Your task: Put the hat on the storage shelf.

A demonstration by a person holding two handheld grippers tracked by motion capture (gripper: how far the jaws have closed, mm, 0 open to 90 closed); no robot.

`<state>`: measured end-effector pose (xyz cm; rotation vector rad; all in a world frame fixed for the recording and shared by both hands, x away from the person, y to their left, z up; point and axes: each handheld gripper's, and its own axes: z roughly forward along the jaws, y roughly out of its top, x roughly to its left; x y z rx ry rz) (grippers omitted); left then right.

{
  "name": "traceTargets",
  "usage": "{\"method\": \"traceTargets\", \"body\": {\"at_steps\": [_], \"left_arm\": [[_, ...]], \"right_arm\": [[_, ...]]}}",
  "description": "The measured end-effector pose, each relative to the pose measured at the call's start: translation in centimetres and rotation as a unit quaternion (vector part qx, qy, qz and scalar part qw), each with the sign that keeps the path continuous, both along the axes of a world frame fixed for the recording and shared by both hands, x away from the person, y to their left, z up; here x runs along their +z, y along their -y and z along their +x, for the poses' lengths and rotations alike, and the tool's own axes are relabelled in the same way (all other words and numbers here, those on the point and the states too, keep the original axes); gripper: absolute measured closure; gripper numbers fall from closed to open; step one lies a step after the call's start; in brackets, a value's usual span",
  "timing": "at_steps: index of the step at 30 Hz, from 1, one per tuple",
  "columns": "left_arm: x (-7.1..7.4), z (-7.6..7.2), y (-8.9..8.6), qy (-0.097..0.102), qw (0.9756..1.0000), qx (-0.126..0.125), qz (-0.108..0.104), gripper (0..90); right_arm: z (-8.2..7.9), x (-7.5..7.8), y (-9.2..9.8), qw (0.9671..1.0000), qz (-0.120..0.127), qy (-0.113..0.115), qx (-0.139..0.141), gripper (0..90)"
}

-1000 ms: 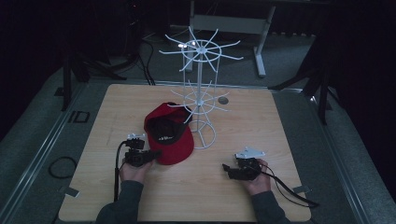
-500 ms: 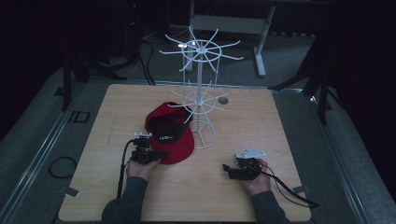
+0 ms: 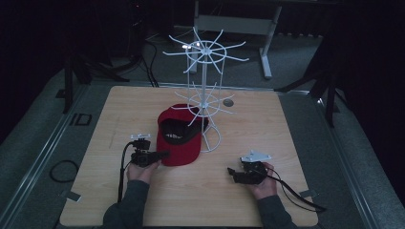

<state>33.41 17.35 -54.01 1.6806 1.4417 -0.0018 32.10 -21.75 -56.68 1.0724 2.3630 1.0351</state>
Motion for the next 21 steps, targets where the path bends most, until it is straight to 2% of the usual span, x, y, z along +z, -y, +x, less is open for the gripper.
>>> {"method": "traceTargets", "body": {"at_steps": [8, 14, 21], "left_arm": [[0.2, 0.0, -0.8, 0.014, 0.9996, 0.023, 0.004, 86.2], [0.7, 0.2, -1.6, 0.023, 0.999, 0.037, -0.001, 86.2], [1.7, 0.4, -2.7, 0.047, 0.9975, 0.053, 0.007, 86.1]], "right_arm": [[0.0, 0.0, 0.0, 1.0, 0.0, 0.0, 0.0, 29.1], [0.0, 0.0, 0.0, 1.0, 0.0, 0.0, 0.0, 29.1], [0.0, 0.0, 0.0, 1.0, 0.0, 0.0, 0.001, 29.1]]}}
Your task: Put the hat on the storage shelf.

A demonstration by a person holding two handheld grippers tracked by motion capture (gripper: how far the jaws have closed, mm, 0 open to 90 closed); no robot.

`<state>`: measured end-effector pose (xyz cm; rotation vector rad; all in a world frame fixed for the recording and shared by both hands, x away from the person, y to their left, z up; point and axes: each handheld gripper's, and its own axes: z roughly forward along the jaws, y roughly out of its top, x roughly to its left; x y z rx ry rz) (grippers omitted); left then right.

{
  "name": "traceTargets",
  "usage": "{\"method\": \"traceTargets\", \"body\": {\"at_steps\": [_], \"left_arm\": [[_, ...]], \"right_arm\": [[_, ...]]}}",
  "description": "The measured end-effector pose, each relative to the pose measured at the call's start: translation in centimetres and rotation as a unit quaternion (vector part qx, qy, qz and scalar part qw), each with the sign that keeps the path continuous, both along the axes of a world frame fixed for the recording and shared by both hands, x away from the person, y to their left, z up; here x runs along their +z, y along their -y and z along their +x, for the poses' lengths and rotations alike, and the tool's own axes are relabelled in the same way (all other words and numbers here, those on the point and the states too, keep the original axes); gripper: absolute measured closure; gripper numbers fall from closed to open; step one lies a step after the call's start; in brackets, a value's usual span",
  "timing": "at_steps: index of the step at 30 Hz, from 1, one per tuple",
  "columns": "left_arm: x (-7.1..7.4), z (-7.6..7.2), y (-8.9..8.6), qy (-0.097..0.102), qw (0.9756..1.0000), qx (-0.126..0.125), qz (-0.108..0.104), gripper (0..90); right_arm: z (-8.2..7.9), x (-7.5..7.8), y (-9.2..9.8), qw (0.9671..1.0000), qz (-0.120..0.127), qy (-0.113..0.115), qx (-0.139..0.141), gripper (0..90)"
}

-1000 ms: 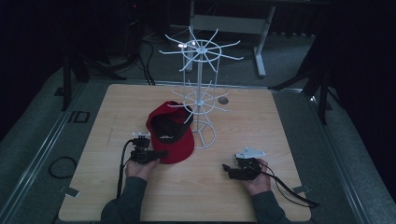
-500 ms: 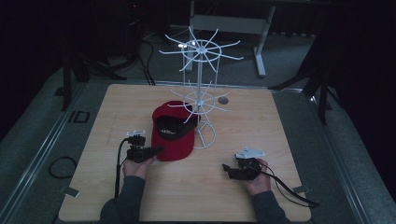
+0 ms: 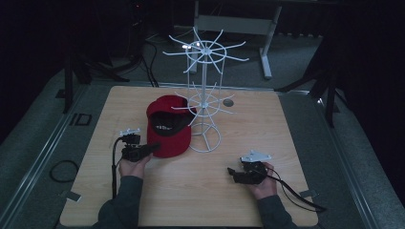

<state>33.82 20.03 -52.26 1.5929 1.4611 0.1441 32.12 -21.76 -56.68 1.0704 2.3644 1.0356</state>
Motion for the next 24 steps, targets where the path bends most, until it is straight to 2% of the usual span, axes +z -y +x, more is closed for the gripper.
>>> {"method": "traceTargets", "body": {"at_steps": [11, 16, 24], "left_arm": [[1.5, 0.1, -1.4, 0.04, 0.9984, 0.039, 0.011, 86.2], [1.9, 0.2, -1.9, 0.055, 0.9967, 0.058, 0.011, 86.2], [2.8, 0.0, -2.3, 0.089, 0.9931, 0.076, 0.012, 86.2]], "right_arm": [[0.0, 0.0, 0.0, 1.0, 0.0, 0.0, 0.002, 29.0], [0.0, 0.0, 0.0, 1.0, -0.001, 0.0, 0.001, 29.0], [0.0, 0.0, 0.0, 1.0, 0.0, 0.0, 0.001, 29.0]]}}
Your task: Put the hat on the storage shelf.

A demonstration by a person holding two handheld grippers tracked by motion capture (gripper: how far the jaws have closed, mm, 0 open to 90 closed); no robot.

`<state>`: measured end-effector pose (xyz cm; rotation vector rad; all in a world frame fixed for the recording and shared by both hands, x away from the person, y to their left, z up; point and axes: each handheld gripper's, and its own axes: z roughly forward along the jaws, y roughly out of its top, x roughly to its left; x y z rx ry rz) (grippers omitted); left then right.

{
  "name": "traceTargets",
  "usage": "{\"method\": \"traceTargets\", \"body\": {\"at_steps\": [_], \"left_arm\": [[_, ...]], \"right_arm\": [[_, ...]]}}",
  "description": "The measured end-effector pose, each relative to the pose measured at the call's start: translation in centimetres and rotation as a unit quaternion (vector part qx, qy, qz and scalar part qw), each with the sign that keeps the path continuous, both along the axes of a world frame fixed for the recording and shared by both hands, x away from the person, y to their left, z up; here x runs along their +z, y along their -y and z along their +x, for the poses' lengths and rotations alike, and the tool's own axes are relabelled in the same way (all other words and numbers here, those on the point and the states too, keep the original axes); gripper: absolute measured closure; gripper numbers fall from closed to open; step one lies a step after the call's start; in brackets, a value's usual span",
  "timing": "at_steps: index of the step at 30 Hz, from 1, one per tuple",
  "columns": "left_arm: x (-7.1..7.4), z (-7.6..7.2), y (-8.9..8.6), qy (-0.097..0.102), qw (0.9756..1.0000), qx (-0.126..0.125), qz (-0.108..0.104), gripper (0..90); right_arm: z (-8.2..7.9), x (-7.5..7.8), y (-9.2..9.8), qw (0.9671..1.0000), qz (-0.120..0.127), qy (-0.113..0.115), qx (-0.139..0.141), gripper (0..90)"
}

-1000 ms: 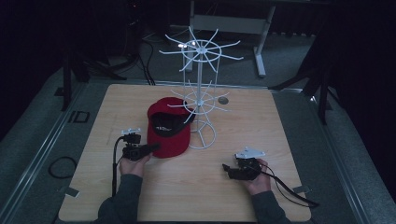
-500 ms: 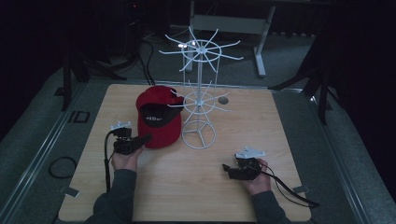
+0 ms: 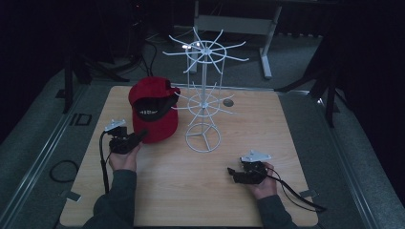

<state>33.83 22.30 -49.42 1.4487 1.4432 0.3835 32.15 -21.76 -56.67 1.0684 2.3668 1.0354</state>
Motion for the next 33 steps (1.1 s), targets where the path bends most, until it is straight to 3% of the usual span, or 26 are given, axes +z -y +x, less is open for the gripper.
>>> {"method": "traceTargets", "body": {"at_steps": [33], "left_arm": [[3.8, 0.5, -1.2, 0.064, 0.9975, 0.027, -0.009, 86.1]], "right_arm": [[0.0, 0.0, 0.0, 1.0, 0.0, 0.001, 0.0, 29.0]]}}
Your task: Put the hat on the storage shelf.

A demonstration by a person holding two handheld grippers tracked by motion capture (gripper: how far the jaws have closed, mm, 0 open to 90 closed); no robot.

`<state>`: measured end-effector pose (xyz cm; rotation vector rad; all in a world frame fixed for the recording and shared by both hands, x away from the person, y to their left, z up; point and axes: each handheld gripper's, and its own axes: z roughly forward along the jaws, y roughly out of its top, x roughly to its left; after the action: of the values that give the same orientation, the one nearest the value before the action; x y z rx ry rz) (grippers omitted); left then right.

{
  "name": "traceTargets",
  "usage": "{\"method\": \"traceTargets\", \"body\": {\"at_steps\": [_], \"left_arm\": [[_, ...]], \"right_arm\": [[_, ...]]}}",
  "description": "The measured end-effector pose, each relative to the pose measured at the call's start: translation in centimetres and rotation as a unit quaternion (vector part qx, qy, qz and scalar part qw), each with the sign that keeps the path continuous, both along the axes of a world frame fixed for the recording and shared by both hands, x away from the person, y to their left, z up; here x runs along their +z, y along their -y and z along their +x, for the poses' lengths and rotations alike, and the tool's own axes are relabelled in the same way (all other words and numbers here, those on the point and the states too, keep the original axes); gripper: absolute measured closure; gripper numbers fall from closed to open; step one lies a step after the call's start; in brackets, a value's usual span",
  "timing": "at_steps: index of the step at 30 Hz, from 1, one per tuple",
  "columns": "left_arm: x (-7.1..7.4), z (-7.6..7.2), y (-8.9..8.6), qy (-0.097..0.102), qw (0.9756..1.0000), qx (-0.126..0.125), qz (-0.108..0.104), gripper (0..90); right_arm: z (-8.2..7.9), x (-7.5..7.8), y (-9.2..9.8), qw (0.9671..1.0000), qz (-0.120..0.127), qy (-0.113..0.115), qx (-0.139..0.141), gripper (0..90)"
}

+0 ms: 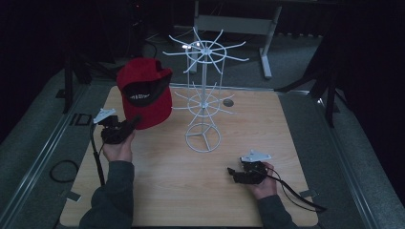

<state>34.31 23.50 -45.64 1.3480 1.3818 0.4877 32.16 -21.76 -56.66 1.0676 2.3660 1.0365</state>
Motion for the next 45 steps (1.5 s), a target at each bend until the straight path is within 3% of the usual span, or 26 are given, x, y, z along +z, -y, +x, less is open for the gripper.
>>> {"method": "traceTargets", "body": {"at_steps": [24, 45], "left_arm": [[3.4, -0.1, -0.6, 0.05, 0.9986, 0.017, -0.003, 86.0], [5.9, -0.1, -0.3, 0.087, 0.9961, 0.014, -0.003, 86.0]], "right_arm": [[0.0, 0.0, 0.0, 1.0, -0.001, 0.0, 0.0, 29.0], [0.0, 0.0, 0.0, 1.0, 0.0, 0.0, 0.0, 29.0]]}}
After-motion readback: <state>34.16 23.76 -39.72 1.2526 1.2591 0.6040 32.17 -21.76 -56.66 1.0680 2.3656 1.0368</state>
